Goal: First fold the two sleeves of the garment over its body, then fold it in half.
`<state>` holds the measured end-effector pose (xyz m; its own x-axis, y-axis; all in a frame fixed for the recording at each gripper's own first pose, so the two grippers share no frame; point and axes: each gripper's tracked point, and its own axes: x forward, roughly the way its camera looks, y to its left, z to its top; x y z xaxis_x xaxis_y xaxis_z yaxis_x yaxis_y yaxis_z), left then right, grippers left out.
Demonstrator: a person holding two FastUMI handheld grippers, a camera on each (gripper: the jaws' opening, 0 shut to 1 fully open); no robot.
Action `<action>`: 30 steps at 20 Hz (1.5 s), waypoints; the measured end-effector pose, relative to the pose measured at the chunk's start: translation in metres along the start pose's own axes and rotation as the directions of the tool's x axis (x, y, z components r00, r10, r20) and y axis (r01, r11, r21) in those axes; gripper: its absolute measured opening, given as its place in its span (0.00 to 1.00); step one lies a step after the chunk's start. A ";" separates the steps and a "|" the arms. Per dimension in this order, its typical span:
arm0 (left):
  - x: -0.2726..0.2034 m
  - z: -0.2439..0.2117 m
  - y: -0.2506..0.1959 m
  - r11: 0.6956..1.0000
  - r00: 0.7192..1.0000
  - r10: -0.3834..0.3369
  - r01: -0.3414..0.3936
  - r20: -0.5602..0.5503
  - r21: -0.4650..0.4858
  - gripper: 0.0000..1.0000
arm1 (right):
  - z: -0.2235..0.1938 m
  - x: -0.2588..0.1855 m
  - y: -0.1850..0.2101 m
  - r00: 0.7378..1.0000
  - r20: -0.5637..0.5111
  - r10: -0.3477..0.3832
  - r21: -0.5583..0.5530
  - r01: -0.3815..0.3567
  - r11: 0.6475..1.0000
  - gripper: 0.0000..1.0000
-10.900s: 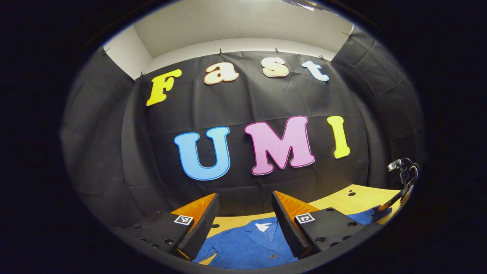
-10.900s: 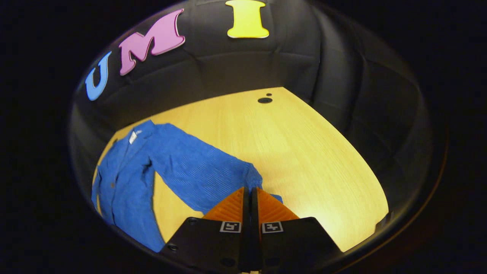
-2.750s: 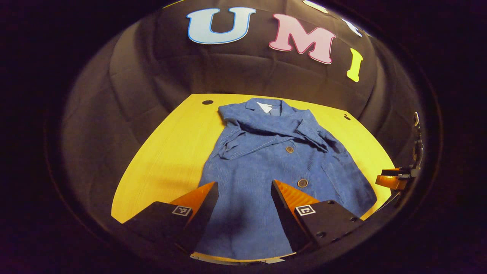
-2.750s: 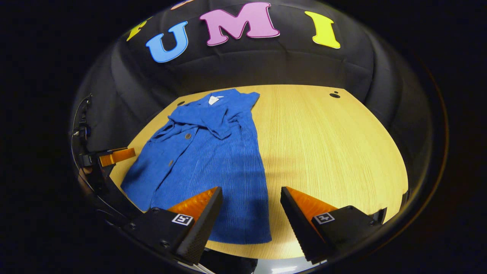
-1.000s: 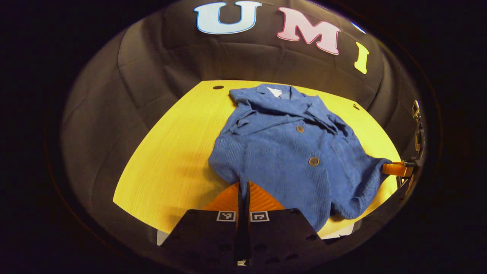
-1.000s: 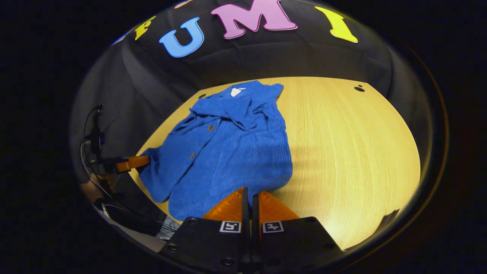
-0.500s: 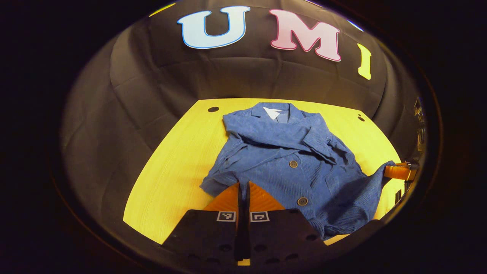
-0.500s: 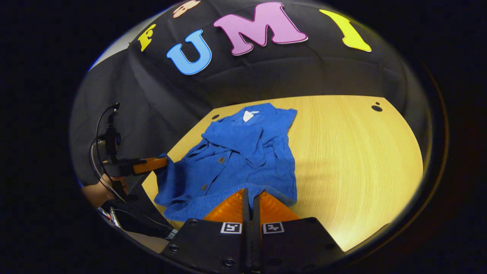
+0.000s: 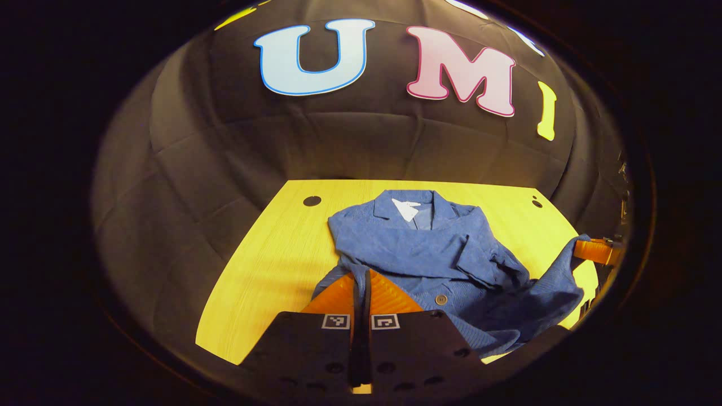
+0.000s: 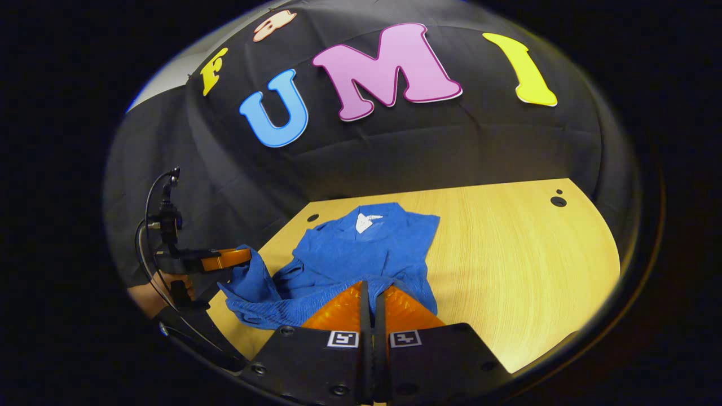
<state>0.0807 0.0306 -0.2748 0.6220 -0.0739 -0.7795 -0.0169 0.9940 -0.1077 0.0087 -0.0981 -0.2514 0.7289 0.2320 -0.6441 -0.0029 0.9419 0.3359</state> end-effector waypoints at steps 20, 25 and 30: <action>0.121 0.085 0.050 0.997 0.999 -0.036 0.038 -0.030 0.066 0.00 | 0.094 0.150 -0.023 0.981 0.075 -0.180 -0.057 0.185 0.981 0.05; 0.139 0.110 0.046 0.992 0.999 -0.032 0.032 -0.007 0.125 0.00 | 0.111 0.169 -0.035 0.973 0.084 -0.215 -0.055 0.220 0.974 0.05; 0.140 0.144 0.041 0.989 0.993 -0.006 -0.010 0.114 0.144 0.46 | 0.123 0.159 -0.052 0.953 0.108 -0.282 -0.031 0.287 0.957 0.30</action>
<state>0.2797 0.0725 -0.3001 0.7071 -0.0704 -0.7036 0.0897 0.9959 -0.0095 0.2090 -0.1398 -0.2870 0.7694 -0.0709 -0.6348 0.1851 0.9759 0.1154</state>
